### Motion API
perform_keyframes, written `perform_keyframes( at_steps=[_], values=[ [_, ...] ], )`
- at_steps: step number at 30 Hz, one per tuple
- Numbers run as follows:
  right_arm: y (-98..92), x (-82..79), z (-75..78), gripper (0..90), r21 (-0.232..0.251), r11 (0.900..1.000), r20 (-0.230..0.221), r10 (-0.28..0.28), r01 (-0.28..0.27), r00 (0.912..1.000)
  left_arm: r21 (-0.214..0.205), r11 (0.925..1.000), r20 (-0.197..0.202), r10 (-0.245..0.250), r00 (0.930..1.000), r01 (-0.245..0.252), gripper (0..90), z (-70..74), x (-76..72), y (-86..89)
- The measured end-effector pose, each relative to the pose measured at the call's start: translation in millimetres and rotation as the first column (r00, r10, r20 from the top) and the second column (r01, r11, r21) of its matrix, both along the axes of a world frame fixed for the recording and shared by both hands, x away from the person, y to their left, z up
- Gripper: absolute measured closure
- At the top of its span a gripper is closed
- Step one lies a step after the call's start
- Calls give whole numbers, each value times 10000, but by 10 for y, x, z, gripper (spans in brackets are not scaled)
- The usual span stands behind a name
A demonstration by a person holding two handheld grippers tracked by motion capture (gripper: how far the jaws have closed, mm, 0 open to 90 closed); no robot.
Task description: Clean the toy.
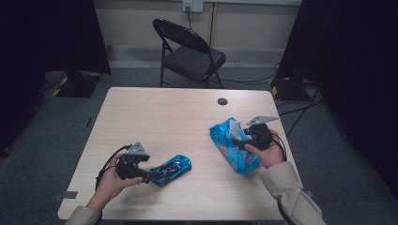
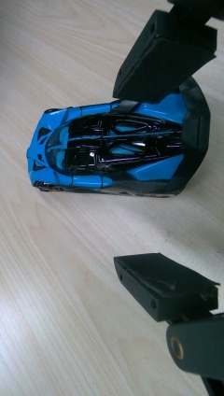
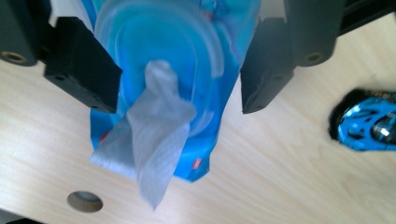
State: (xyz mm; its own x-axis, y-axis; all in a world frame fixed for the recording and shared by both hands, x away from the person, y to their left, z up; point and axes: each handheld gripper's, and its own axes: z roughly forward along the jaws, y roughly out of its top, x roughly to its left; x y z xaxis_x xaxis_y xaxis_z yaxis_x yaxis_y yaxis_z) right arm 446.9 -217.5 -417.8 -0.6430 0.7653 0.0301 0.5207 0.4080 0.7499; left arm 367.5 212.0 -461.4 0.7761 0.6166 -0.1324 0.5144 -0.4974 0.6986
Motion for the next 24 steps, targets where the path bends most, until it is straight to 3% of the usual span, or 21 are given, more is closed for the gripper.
perform_keyframes(
  at_steps=[3, 6, 7, 13, 18, 24],
  values=[
    [52, 105, 15, 362, -37, 9998, -177, -171, 170, 9997, -22, 10000, -67, -29, 10000, 29, 163, -5, 9, -1],
    [94, 199, 40, 509, -180, 9997, -343, -193, 187, 9992, -90, 9999, -95, -57, 9999, 56, 163, -11, 10, 3],
    [94, 199, 40, 509, -180, 9997, -343, -193, 187, 9992, -50, 10000, -101, -62, 9999, 61, 163, -17, 9, 2],
    [90, 285, 63, 677, 421, 9977, -756, -491, 523, 9959, 147, 9999, -92, -53, 9999, 54, 167, -31, -2, -4],
    [80, 319, 75, 885, 751, 9950, -894, -594, 662, 9942, 134, 9999, -57, -56, 10000, 57, 169, -26, -9, 16],
    [42, 346, 104, 899, 1104, 9915, -1159, -553, 682, 9917, 139, 9999, -95, -74, 9999, 75, 166, -38, -23, 21]
  ],
)
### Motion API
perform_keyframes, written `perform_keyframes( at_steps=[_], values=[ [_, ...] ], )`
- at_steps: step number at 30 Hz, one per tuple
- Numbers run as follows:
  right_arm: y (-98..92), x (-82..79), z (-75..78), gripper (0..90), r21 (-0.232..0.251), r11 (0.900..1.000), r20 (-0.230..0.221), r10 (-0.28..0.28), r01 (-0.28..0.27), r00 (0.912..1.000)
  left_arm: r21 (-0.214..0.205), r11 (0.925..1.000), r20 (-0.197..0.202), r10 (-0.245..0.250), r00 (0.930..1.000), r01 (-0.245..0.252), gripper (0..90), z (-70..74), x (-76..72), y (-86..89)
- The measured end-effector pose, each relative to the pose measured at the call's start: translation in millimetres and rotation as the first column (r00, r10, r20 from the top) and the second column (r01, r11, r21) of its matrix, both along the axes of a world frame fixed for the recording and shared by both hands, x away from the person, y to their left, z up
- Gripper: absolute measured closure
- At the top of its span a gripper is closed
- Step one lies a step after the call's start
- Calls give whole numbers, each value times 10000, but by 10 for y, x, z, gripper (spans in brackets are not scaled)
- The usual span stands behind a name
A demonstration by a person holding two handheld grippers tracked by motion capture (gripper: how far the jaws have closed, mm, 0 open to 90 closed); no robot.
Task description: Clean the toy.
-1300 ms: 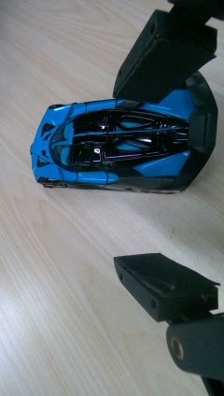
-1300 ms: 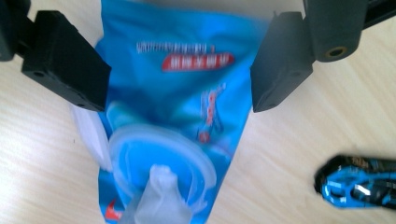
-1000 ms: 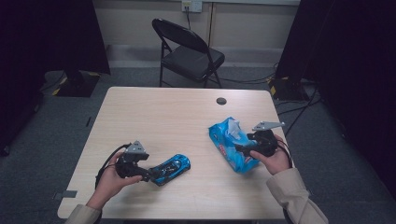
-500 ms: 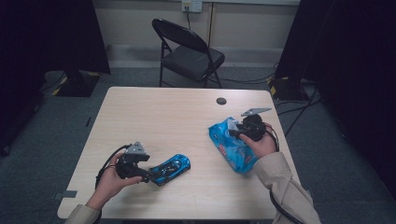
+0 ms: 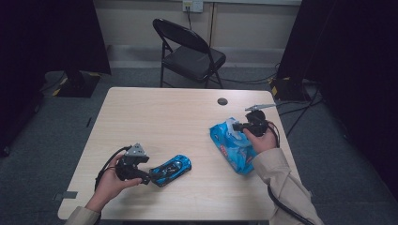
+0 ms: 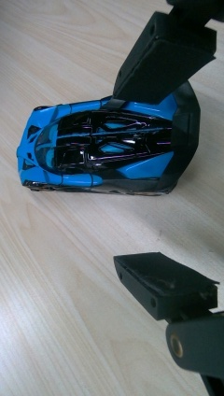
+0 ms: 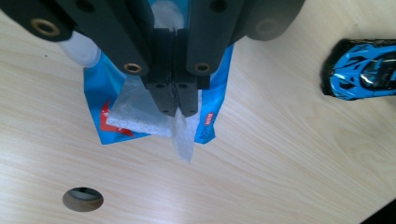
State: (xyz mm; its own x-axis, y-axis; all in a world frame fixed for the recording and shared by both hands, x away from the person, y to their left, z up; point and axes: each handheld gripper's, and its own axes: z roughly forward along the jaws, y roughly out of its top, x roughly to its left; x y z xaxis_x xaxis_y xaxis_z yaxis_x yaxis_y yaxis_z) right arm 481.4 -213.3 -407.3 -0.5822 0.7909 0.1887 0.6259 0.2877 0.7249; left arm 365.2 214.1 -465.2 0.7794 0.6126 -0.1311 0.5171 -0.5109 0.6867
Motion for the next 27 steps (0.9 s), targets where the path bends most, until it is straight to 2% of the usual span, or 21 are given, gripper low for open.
perform_keyframes(
  at_steps=[6, 12, 15, 17, 21, 25, 27],
  values=[
    [9, -11, 103, 900, 57, 10000, 186, -25, 24, 9998, -24, 10000, 169, -15, 9999, 15, 164, 24, -33, 4],
    [45, -50, 249, 900, 167, 9999, 435, -13, 6, 9991, -49, 9996, 306, -270, 9992, 271, 161, 14, -123, -26],
    [48, -70, 299, 900, 165, 9999, 504, -22, 13, 9987, -11, 9996, 309, -280, 9991, 281, 161, -20, -158, -52],
    [49, -84, 335, 900, 209, 9998, 589, -37, 25, 9983, -29, 9993, 163, -385, 9991, 385, 160, -43, -173, -73],
    [56, -114, 409, 900, 209, 9998, 740, -60, 45, 9972, 228, 9977, 123, -649, 9978, 646, 160, -115, -241, -127],
    [61, -133, 481, 900, 380, 9993, 895, -55, 21, 9960, 406, 9985, 358, -391, 9986, 376, 161, -203, -278, -152],
    [66, -144, 512, 900, 401, 9992, 957, -65, 26, 9954, 487, 9978, 460, -462, 9979, 439, 160, -237, -286, -178]
  ],
)
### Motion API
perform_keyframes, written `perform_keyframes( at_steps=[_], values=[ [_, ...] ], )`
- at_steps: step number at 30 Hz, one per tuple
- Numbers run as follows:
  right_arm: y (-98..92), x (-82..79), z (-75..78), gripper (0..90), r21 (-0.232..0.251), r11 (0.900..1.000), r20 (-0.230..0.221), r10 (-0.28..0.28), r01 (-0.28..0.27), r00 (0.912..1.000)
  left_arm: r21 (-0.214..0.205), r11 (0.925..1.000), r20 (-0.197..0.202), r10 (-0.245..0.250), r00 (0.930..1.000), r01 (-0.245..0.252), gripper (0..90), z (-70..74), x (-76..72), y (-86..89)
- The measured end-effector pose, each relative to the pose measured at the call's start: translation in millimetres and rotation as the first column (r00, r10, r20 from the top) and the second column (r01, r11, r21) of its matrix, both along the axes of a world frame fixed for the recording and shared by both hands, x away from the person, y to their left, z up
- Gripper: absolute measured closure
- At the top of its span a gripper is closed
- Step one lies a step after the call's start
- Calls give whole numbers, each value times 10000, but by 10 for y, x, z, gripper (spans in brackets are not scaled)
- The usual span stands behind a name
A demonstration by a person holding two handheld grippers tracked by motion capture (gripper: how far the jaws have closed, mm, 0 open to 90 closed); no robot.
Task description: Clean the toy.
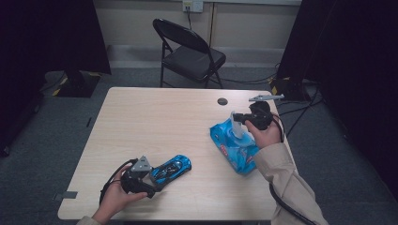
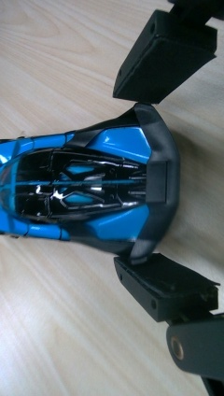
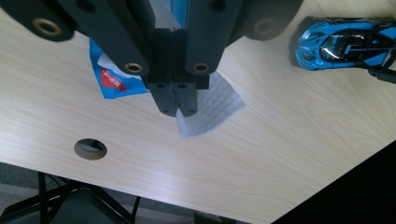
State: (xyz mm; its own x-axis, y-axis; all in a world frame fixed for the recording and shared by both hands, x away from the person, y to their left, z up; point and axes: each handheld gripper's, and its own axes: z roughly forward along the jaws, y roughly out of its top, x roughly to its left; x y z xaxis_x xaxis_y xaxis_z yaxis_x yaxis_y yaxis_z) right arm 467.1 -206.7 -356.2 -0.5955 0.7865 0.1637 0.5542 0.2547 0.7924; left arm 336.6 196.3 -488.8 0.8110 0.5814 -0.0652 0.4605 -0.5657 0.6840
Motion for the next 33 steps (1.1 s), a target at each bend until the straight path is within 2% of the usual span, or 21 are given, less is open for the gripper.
perform_keyframes(
  at_steps=[1, 3, 5, 9, 13, 20, 25, 28, 33],
  values=[
    [1, -3, 18, 900, -1, 10000, 16, 36, -36, 10000, 93, 10000, 269, -6, 9996, 4, 161, -14, -4, -19],
    [-5, -8, 52, 900, 80, 10000, 146, 58, -59, 9999, 77, 9999, 420, 94, 9991, -97, 163, -46, -1, -53],
    [-29, -12, 99, 900, 160, 9999, 205, 58, -61, 9998, 61, 9999, 324, 122, 9994, -124, 175, -64, 9, -65],
    [-77, -13, 179, 900, 410, 9991, 305, 33, -45, 9995, 146, 9996, 560, 225, 9982, -233, 194, -112, 2, -73],
    [-83, -25, 300, 900, 682, 9976, 491, 92, -126, 9988, -31, 9997, 577, 249, 9980, -248, 238, -121, 11, -51],
    [4, -79, 524, 900, 721, 9963, 792, 413, -470, 9960, -220, 9992, 877, 346, 9955, -328, 243, -147, -9, -35],
    [82, -129, 733, 900, 1098, 9906, 1056, 704, -820, 9919, -245, 9992, 838, 321, 9960, -301, 243, -147, -6, -38],
    [130, -151, 830, 900, 1147, 9876, 1165, 940, -1074, 9887, -203, 9991, 893, 394, 9952, -377, 243, -146, -11, -38],
    [210, -201, 910, 900, 1277, 9815, 1357, 1254, -1429, 9828, -231, 9989, 878, 425, 9952, -406, 244, -148, -18, -41]
  ],
)
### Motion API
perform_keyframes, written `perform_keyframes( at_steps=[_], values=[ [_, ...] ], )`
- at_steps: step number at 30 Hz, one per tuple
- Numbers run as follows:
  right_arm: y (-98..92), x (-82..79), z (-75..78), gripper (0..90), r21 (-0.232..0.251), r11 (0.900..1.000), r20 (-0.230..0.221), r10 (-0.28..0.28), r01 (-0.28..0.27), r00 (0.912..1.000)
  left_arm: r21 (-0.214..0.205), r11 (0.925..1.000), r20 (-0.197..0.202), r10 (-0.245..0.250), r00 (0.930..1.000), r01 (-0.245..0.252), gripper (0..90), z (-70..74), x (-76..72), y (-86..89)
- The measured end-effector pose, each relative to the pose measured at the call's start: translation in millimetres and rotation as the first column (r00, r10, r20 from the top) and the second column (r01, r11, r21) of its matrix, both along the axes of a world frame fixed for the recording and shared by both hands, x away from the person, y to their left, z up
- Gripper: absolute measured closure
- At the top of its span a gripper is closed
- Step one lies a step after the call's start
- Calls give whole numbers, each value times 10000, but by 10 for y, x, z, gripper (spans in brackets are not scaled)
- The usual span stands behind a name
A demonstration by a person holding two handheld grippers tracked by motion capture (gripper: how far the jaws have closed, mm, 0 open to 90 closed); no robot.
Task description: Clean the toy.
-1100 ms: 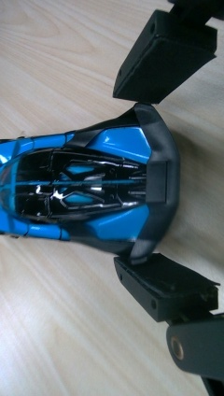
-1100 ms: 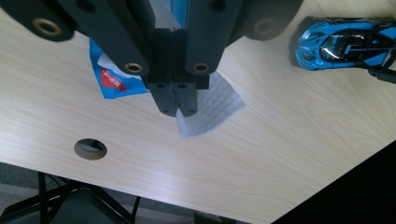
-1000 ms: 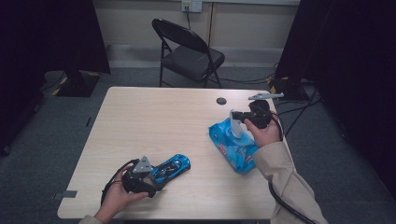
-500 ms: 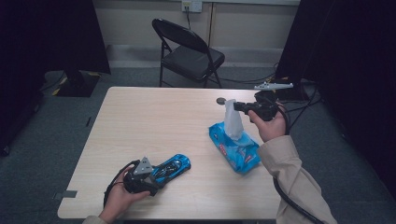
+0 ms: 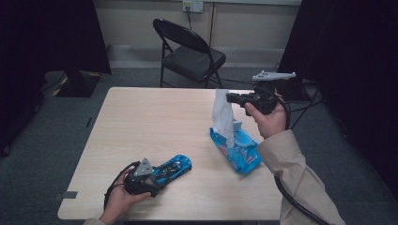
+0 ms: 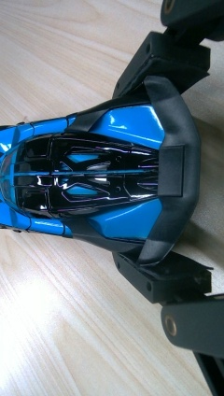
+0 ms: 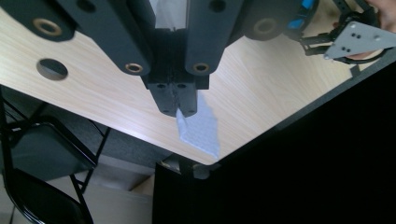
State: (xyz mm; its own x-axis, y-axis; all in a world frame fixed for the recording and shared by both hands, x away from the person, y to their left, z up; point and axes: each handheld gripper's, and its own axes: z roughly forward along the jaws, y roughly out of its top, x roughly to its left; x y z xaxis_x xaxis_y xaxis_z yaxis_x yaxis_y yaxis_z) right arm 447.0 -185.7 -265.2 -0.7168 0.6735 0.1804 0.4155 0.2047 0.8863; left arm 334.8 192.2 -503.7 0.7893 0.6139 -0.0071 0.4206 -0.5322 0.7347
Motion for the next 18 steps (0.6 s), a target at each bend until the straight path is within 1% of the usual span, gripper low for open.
perform_keyframes(
  at_steps=[2, 3, 4, 5, 8, 9, 10, 13, 17, 18],
  values=[
    [28, -20, 41, 900, 97, 9999, 58, 110, -111, 9999, -34, 10000, -5, -37, 10000, 37, 244, -3, 0, 3],
    [41, -34, 65, 900, 121, 9998, 133, 146, -148, 9998, 17, 10000, 2, 3, 10000, -3, 244, 0, -3, 0],
    [55, -54, 89, 900, 330, 9990, 172, 287, -292, 9994, 10, 10000, -5, 19, 10000, -19, 244, 2, -2, -5],
    [72, -74, 106, 900, 422, 9983, 167, 384, -390, 9991, 46, 10000, -9, 33, 10000, -33, 244, 5, 0, -6],
    [137, -152, 117, 900, 438, 9970, 324, 623, -637, 9975, 34, 10000, -42, 19, 10000, -19, 244, 4, 0, -8],
    [163, -184, 106, 900, 314, 9973, 405, 655, -668, 9970, 29, 10000, -56, 24, 10000, -24, 244, 5, 0, -9],
    [186, -211, 85, 900, 283, 9967, 427, 752, -765, 9963, 24, 10000, -64, 27, 10000, -27, 244, 5, 0, -10],
    [237, -277, -5, 900, 474, 9938, 369, 993, -1010, 9944, 117, 9999, -103, 26, 9999, -25, 244, 12, 3, -15],
    [284, -357, -194, 900, 665, 9900, 162, 1233, -1241, 9922, 88, 9999, -140, 75, 9999, -74, 244, 12, 4, -25],
    [290, -378, -249, 900, 559, 9910, 189, 1209, -1217, 9925, 85, 10000, -146, 42, 9999, -40, 244, 12, 8, -26]
  ],
)
